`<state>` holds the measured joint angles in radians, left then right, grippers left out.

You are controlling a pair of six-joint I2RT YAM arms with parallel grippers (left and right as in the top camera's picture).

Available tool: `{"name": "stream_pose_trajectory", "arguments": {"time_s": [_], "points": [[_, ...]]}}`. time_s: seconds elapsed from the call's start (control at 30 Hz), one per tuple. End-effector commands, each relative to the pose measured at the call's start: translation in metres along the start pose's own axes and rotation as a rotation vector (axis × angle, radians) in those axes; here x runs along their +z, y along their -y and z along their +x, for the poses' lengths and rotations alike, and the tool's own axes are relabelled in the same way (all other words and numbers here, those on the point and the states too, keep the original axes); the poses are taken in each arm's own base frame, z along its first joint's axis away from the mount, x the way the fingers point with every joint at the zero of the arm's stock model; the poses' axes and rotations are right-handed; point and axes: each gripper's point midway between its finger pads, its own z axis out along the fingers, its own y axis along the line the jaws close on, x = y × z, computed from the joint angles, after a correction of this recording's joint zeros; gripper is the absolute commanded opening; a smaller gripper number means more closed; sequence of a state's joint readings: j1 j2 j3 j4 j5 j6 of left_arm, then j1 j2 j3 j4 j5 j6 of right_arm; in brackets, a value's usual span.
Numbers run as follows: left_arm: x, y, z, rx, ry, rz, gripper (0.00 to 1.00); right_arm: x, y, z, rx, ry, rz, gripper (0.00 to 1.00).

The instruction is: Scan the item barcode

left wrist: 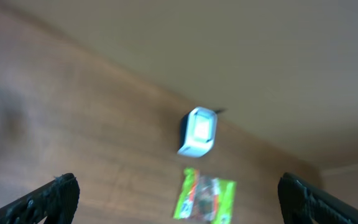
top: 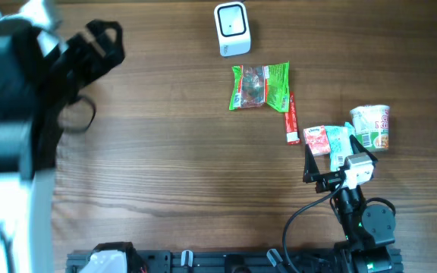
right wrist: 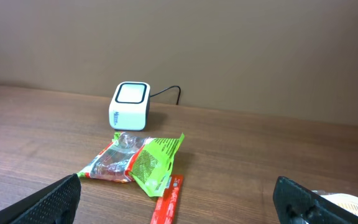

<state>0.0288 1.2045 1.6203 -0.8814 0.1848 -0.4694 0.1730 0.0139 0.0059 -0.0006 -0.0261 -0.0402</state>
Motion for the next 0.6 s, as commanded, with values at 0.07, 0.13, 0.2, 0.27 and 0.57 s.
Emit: {"name": "stream_pose_trajectory", "arguments": {"time_s": [0.07,0.13,0.2,0.27,0.57], "points": [[-0.088,0.021,-0.013,0.033,0.189,0.076,1.00,0.000,-0.002,0.000,-0.012,0.002,-0.012,1.00],[-0.108,0.022,-0.009,0.036,0.209,0.087,1.00,0.000,-0.002,0.000,-0.012,0.002,-0.012,1.00],[-0.121,0.013,0.006,0.028,0.186,0.056,1.00,0.000,-0.002,0.000,-0.012,0.002,-0.012,1.00],[-0.134,-0.006,0.030,0.030,0.132,-0.021,1.00,0.000,-0.002,0.000,-0.012,0.002,-0.012,1.00],[-0.156,-0.077,0.147,-0.001,-0.067,-0.175,1.00,0.000,-0.002,0.000,-0.012,0.002,-0.012,0.99]]}}
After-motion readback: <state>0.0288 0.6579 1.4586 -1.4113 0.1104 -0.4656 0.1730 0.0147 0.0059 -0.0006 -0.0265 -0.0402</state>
